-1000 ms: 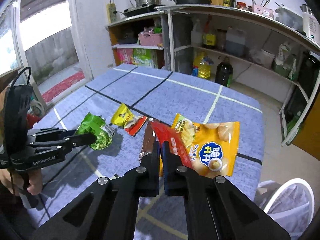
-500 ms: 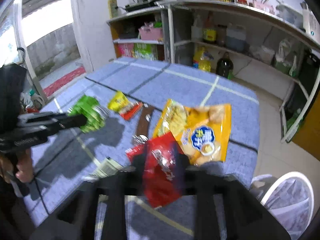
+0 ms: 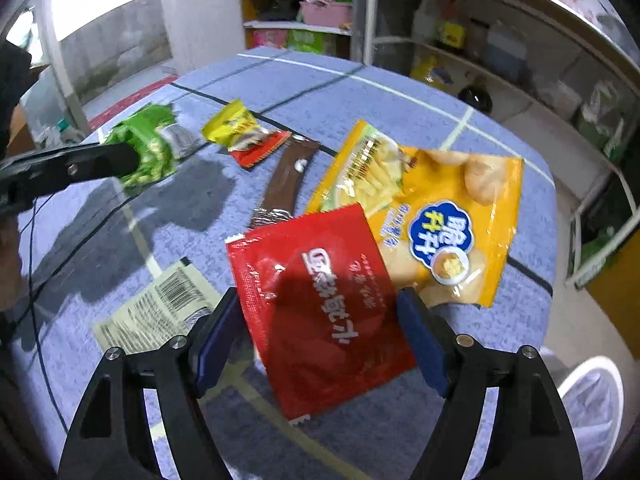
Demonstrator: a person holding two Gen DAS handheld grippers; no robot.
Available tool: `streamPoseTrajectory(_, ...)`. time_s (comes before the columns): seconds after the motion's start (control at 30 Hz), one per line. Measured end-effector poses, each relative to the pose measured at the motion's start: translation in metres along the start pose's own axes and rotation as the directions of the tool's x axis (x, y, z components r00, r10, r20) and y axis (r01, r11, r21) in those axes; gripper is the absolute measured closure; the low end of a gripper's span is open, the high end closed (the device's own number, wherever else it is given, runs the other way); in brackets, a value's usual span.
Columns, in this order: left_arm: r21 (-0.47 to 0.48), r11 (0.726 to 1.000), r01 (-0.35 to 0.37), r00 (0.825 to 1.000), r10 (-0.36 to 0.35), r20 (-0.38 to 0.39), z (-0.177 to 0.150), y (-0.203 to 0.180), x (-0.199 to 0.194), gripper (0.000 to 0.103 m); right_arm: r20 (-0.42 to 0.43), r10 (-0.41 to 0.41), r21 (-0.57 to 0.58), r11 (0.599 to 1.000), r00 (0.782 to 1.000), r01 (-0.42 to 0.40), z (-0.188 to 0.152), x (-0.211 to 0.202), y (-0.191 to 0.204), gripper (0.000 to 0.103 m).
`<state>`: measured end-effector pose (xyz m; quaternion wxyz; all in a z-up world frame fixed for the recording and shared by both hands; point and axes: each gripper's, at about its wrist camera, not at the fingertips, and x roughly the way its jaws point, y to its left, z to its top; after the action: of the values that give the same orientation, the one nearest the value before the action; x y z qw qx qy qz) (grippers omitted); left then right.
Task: Collect trash
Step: 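Lift the red packet with the right tool while the left tool holds the green bag, then carry the green bag and red packet over the white bin and open both tools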
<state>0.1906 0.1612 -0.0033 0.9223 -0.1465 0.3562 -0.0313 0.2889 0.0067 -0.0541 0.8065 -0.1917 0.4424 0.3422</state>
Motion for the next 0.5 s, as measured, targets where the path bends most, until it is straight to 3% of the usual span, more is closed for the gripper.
streamPoseTrajectory(0.03, 0.001, 1.0, 0.001, 1.0, -0.001, -0.001, 0.0, 0.0, 0.0, 0.079, -0.004, -0.007, 0.01, 1.0, 1.0, 0.007, 0.001, 0.0, -0.001, 0.036)
streamPoseTrajectory(0.2, 0.005, 1.0, 0.006, 1.0, -0.006, 0.001, -0.002, -0.002, -0.001, 0.079, -0.016, -0.045, 0.054, 0.998, 0.999, 0.046, 0.001, -0.006, -0.01, 0.083)
streamPoseTrajectory(0.3, 0.006, 1.0, 0.009, 1.0, -0.008, -0.001, -0.003, -0.003, -0.001, 0.079, -0.008, -0.049, 0.085, 0.995, 0.999, 0.05, -0.001, -0.01, -0.014, 0.09)
streamPoseTrajectory(0.5, 0.014, 0.999, 0.034, 0.999, -0.035, 0.011, -0.002, -0.012, -0.005, 0.079, 0.052, -0.047, 0.104, 0.994, 0.998, 0.042, -0.001, -0.036, -0.014, 0.091)
